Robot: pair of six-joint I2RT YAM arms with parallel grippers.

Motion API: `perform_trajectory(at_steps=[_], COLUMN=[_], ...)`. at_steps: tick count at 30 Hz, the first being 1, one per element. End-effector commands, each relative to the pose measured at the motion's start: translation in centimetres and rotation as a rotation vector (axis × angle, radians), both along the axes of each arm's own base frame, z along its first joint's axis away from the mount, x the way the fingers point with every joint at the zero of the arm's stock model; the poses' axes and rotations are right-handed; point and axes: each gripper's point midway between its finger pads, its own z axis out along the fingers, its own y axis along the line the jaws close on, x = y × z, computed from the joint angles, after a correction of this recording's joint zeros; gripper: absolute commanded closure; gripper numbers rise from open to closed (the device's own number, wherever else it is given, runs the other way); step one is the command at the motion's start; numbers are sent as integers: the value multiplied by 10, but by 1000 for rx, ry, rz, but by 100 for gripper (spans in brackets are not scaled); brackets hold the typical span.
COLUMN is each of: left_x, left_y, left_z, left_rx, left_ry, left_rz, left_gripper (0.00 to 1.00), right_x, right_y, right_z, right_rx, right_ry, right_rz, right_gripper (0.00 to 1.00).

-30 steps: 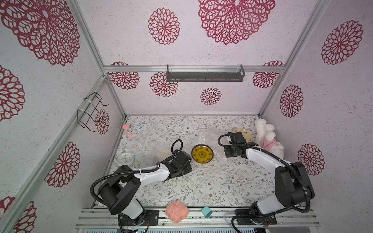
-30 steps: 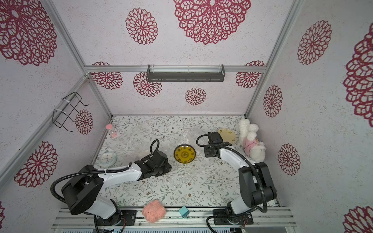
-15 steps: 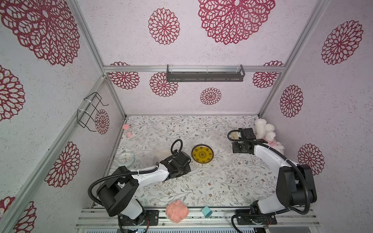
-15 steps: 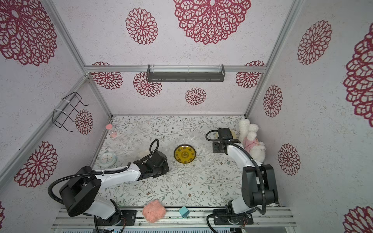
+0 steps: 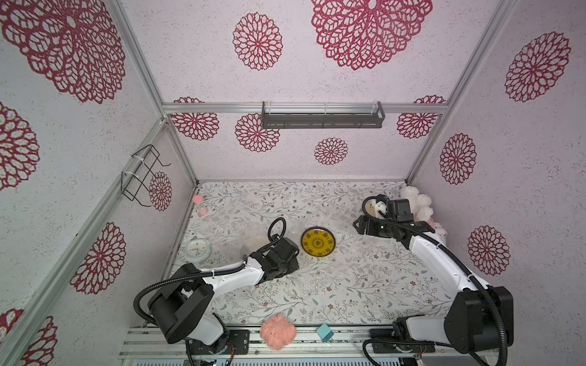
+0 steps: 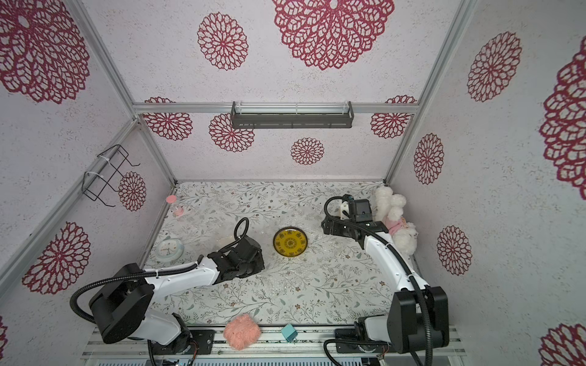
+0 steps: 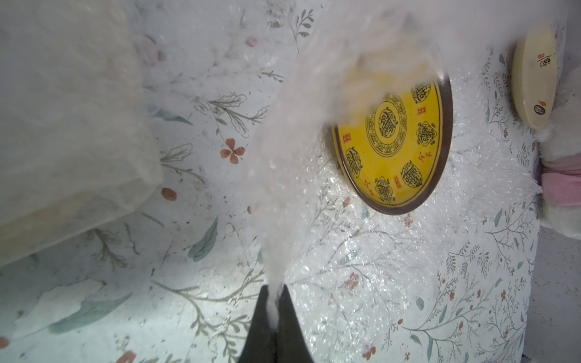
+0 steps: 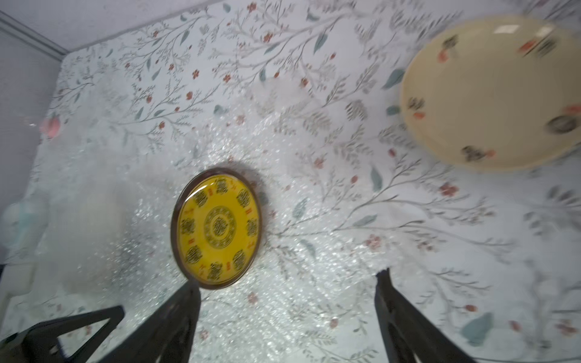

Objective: Unpack dinner plates from bubble wrap
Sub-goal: Unwrap the bubble wrap at the center of the board, then pick up the plate from the bubble wrap.

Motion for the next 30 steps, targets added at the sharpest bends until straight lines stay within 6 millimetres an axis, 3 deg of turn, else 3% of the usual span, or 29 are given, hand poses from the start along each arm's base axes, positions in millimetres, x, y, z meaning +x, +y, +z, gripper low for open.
perform_trajectory(at_steps=[1,6,12,24,30], left_x=[8,11,13,10,8], left_y=[-1,-4,-6,-1,8], left_z=[8,12,12,11,8], left_rx=[8,2,1,9,22], left_ry=[-23,-31,-30,-28,-27], left_rz=[1,-6,-6,3,27], left_gripper=[100,99,90,86,66], right_x=[-12,-14,-13,-2,2], right_y=[36,49,65,89,96], right_z=[-11,-31,-59,-84,-93], right_rx=[228,267,308,287,296], right_ry=[68,92,145,170,178], right_rz=[41,38,47,63,55], right_gripper=[17,17,13,29,39])
